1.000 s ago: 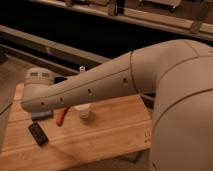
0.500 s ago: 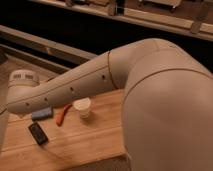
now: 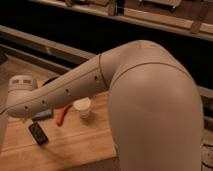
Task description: Place the eraser on the white sponge
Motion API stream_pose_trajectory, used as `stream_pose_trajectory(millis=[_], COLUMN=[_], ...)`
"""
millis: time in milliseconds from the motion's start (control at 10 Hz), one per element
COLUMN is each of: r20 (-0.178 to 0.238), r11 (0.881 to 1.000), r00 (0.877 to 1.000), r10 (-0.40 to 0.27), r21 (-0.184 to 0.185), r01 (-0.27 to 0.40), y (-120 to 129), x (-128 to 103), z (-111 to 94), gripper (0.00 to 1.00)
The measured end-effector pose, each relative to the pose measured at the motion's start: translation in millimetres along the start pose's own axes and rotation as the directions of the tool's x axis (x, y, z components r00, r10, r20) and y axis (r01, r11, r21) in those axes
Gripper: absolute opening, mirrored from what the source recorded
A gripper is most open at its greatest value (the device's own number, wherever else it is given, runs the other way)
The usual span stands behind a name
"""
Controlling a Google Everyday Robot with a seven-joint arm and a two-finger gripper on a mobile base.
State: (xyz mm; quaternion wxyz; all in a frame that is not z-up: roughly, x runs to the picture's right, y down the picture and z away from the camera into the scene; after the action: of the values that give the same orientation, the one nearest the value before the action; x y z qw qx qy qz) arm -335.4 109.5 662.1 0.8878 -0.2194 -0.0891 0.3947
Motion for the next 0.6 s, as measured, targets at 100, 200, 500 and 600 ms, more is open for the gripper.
stream_pose_trajectory(millis=[100, 200, 500, 600], r20=[-0.008, -0.013, -0.025, -0.027], r11=[1.000, 1.000, 1.000, 1.000], r00=[1.000, 1.000, 1.000, 0.999], r10=[-0.003, -0.007, -0.019, -0.023], r21=[0.007, 0.012, 0.015, 0.014], r01=[0.003, 0.007, 0.020, 0.024], y=[1, 3, 12, 15], x=[3, 5, 12, 14], z=[2, 4, 12, 14], gripper=[0.65, 0.65, 0.65, 0.65])
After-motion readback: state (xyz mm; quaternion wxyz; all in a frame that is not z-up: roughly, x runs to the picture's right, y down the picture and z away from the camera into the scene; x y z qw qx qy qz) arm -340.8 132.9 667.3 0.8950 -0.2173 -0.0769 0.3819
